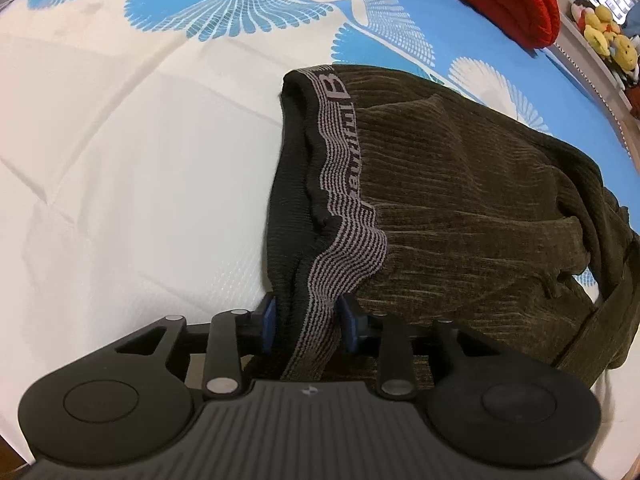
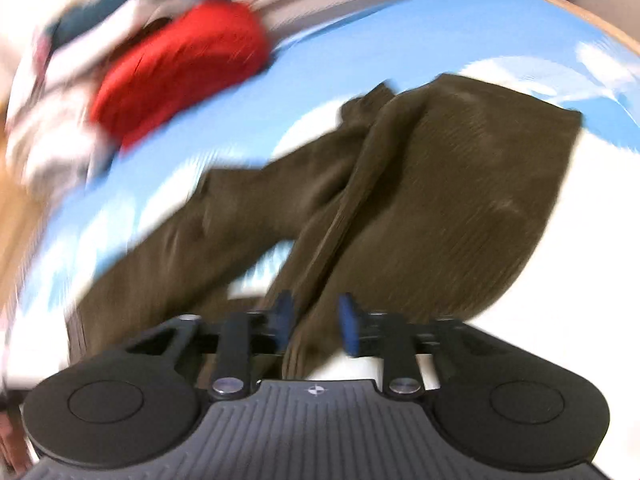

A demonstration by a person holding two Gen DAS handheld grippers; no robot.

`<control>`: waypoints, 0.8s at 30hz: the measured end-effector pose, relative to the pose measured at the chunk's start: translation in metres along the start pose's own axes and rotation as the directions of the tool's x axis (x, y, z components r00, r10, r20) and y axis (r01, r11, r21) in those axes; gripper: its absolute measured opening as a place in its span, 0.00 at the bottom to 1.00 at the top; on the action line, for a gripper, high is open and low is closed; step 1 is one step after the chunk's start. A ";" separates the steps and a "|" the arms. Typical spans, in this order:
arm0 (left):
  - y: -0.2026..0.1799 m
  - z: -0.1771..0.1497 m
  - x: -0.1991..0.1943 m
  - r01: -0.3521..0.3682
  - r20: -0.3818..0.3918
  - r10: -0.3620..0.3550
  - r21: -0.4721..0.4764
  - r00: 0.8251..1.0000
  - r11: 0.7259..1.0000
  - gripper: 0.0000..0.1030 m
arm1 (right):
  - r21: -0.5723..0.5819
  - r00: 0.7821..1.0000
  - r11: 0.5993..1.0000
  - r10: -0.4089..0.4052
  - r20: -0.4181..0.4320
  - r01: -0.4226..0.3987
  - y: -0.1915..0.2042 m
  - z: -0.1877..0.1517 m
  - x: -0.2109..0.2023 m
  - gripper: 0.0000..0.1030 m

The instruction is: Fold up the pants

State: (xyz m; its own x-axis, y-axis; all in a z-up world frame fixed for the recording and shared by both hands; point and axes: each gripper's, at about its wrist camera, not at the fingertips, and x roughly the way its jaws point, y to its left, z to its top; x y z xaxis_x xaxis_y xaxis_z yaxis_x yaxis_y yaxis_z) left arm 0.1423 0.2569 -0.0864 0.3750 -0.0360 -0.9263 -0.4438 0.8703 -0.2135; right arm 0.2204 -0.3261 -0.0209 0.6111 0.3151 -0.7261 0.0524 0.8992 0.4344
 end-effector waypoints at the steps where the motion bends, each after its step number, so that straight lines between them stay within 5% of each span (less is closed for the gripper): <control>1: -0.001 0.000 0.001 0.000 -0.002 0.000 0.005 1.000 1.000 0.40 | 0.019 1.000 1.000 0.008 0.004 -0.008 -0.001 0.003 0.006 0.35; 12: -0.002 0.004 0.014 0.006 -0.034 -0.005 0.044 0.999 0.999 0.43 | 0.102 0.994 0.989 -0.113 0.012 0.111 0.000 0.025 0.077 0.37; 15: -0.005 0.004 0.015 0.001 -0.027 0.001 0.073 1.000 0.997 0.39 | 0.067 0.990 0.988 -0.141 0.013 0.140 0.001 0.026 0.077 0.06; 21: -0.003 0.007 -0.008 -0.004 0.123 -0.004 0.068 0.992 0.998 0.19 | 0.045 0.994 0.997 -0.073 0.087 0.069 -0.011 0.029 0.013 0.05; 24: -0.002 0.005 -0.026 -0.004 0.214 -0.008 0.055 0.977 0.998 0.15 | -0.034 0.998 0.999 -0.041 0.045 0.042 -0.031 0.017 -0.025 0.05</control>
State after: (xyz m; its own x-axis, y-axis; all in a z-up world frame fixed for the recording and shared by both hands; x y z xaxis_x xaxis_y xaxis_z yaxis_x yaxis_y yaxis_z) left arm 0.1371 0.2585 -0.0607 0.5435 0.0631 -0.8370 -0.3999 0.8962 -0.1921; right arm 0.2170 -0.3667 -0.0073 0.6437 0.2641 -0.7183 0.0517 0.9214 0.3852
